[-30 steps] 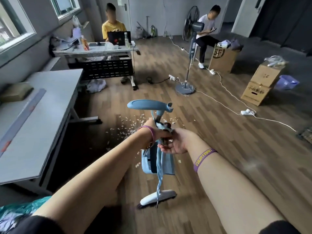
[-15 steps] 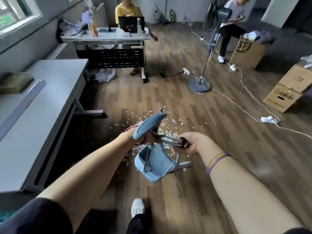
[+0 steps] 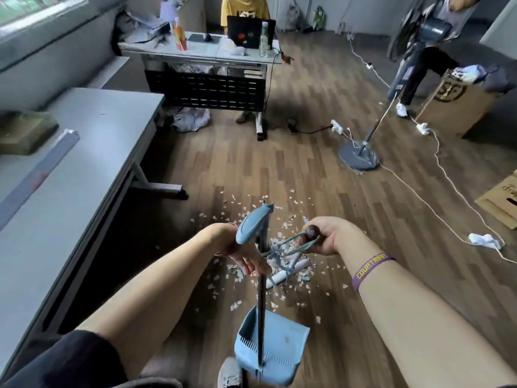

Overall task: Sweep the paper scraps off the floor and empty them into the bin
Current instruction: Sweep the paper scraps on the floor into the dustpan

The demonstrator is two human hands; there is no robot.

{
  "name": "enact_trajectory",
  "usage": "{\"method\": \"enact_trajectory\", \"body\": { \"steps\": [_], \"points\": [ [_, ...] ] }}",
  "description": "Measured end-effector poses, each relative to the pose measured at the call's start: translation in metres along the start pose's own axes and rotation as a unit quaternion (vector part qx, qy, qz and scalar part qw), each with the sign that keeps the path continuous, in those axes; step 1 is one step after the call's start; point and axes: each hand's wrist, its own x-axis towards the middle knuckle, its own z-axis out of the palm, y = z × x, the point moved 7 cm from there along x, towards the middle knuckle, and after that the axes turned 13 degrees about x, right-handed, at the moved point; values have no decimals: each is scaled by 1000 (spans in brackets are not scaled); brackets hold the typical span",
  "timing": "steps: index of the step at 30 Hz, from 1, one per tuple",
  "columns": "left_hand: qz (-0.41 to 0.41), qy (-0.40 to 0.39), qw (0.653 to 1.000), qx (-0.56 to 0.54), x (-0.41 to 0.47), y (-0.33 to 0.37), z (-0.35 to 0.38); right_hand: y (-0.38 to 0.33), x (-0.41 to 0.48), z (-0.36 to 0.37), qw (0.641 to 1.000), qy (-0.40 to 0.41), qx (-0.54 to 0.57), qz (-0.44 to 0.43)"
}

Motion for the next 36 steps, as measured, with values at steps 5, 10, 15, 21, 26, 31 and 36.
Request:
{"method": "enact_trajectory", "body": {
  "steps": [5,10,15,21,26,31,36],
  "points": [
    [-6,-37,994,-106,-3,-37,-53,-42,36,52,999,-17,-34,-2],
    [-61,39,973,-218,11,-79,-110,-84,72,101,994,-62,-86,11],
    [-173,261,943,-114,15,-132,-165,-130,114,151,983,-86,-160,31],
    [-224,369,854,-292,-4,-178,-171,-149,144,199,903,-88,-417,49],
    [-274,400,811,-327,-8,-246,-151,-127,174,241,787,-82,-610,-30],
    [-285,383,802,-360,0,-295,-109,-93,203,267,780,-93,-617,-53],
    [-298,380,791,-376,25,-337,-65,-54,235,315,727,-148,-665,-85]
  ]
}}
